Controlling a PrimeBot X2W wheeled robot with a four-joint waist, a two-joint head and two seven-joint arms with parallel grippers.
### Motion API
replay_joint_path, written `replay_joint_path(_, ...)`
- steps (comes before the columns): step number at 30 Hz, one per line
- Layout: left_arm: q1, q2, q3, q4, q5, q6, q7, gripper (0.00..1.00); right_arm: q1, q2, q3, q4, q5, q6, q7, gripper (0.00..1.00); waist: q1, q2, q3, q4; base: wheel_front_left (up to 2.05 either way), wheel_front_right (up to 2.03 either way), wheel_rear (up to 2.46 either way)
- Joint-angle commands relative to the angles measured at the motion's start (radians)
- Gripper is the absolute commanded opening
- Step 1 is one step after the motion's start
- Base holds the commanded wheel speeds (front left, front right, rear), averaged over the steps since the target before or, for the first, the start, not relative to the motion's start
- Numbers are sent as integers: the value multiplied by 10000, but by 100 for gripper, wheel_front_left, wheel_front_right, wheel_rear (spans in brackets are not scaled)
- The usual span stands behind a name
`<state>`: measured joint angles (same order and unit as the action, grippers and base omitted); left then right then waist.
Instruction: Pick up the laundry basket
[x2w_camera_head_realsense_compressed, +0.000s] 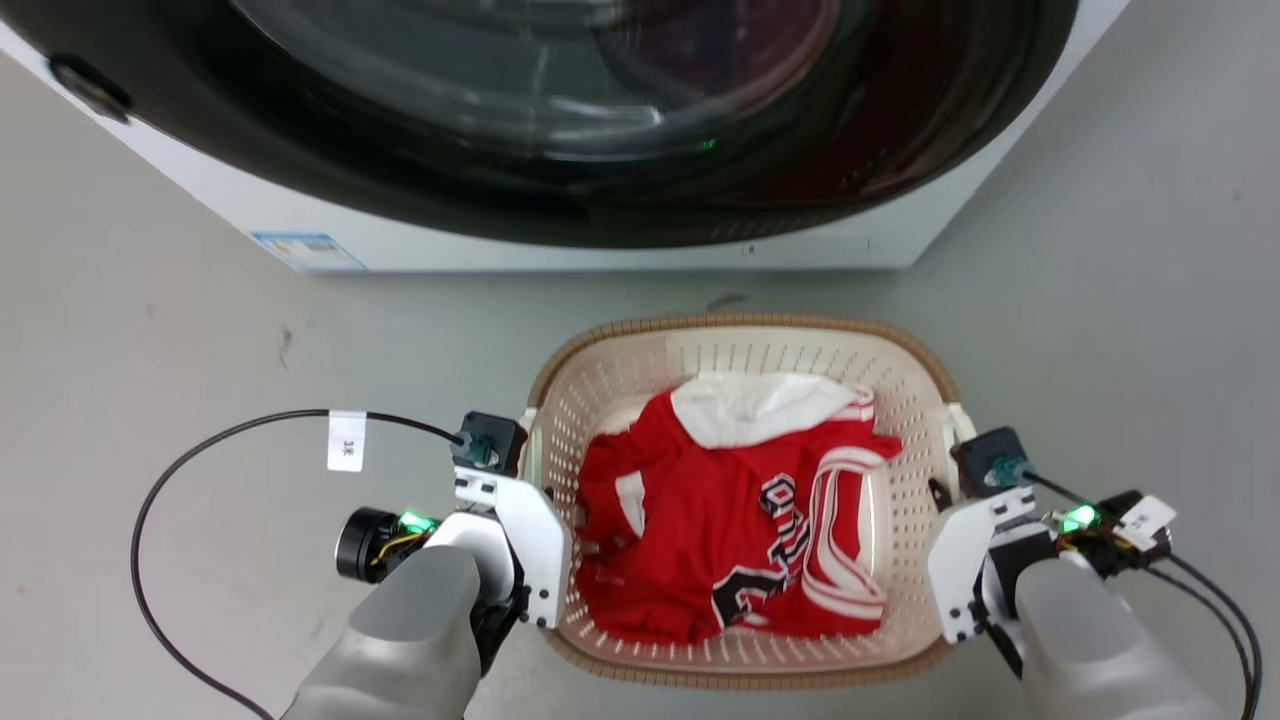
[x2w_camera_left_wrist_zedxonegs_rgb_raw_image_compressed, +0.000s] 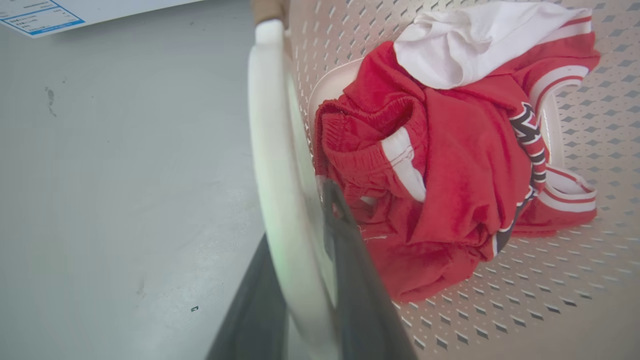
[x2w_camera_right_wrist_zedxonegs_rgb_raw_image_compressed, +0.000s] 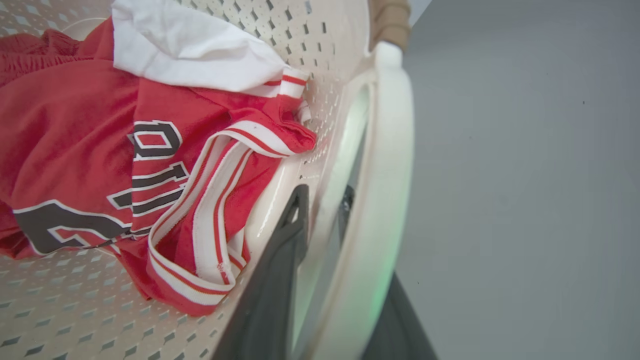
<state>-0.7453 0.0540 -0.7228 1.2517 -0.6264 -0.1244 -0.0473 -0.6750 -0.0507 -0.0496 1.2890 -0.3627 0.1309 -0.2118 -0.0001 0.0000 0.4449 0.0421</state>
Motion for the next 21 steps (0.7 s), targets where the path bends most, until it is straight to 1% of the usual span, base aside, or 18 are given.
replay_joint_path(1, 97, 17, -127, -98, -36, -94, 116, 0, 131, 3, 275, -33, 134, -3, 64, 0, 1, 0, -565, 124, 0, 0, 0)
replay_joint_path(10, 694, 396, -819, -509, -879, -94, 1323, 0, 837, 8, 2890, -13, 2705, 12, 1243, 0, 1, 0, -2028, 217, 0, 0, 0)
replay_joint_path(14, 845, 626, -1106, -644, -1210, -93, 1693, 0, 1025, 14, 4088, -79, 3714, 14, 1740, 0, 1, 0, -2562, 218, 0, 0, 0)
replay_joint_path(21, 1074, 924, -1647, -822, -1737, -93, 2487, 0, 1214, 20, 5469, -313, 5245, 21, 2481, 0, 1, 0, -3304, 234, 0, 0, 0)
